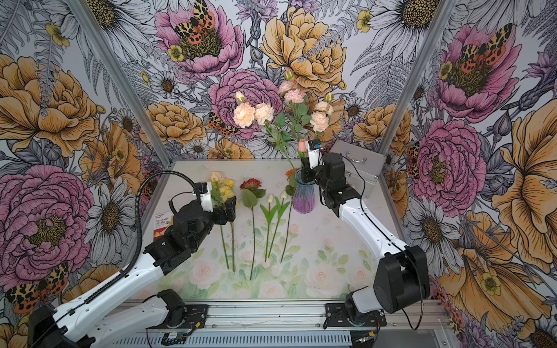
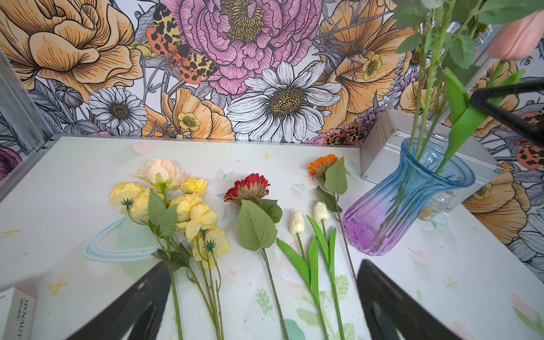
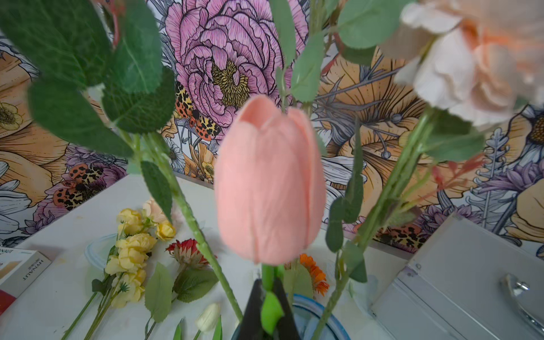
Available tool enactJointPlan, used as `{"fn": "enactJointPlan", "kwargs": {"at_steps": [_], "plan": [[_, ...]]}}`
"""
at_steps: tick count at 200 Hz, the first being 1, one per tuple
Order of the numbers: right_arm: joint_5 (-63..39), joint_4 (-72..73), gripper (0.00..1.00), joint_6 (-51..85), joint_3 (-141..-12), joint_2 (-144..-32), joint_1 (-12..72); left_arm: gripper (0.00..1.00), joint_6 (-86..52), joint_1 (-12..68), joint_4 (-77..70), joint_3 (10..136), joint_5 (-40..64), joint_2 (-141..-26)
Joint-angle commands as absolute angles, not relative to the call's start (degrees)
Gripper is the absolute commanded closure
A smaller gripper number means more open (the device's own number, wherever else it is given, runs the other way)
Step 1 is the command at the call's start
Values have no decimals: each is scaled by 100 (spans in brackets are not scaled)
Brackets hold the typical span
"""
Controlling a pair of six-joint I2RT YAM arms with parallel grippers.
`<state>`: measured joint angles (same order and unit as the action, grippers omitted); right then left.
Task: Place the pink flowers into the vase
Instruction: Place the flower in the vase.
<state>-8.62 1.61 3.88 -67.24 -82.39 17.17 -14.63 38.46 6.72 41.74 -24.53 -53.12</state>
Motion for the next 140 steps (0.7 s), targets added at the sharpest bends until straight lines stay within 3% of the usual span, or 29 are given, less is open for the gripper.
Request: {"fn": "enactJointPlan", "kwargs": {"at_steps": [1, 95, 121, 140], "plan": [[-765, 409, 97, 567, -6622, -8144, 1688, 1, -1468, 3766, 742, 4120, -2300, -5344], [-626, 23, 74, 582, -6346, -7901, 1694, 1, -1394, 3440, 675, 4087, -2083, -5388], [-535, -150, 57, 592, -6312, -7577, 1697, 1, -1432, 3127, 651, 4080, -1848, -5354], [-354, -334, 48, 617, -6190, -7203, 1692, 1, -1478, 2515, 520, 3985, -894, -5399]]}}
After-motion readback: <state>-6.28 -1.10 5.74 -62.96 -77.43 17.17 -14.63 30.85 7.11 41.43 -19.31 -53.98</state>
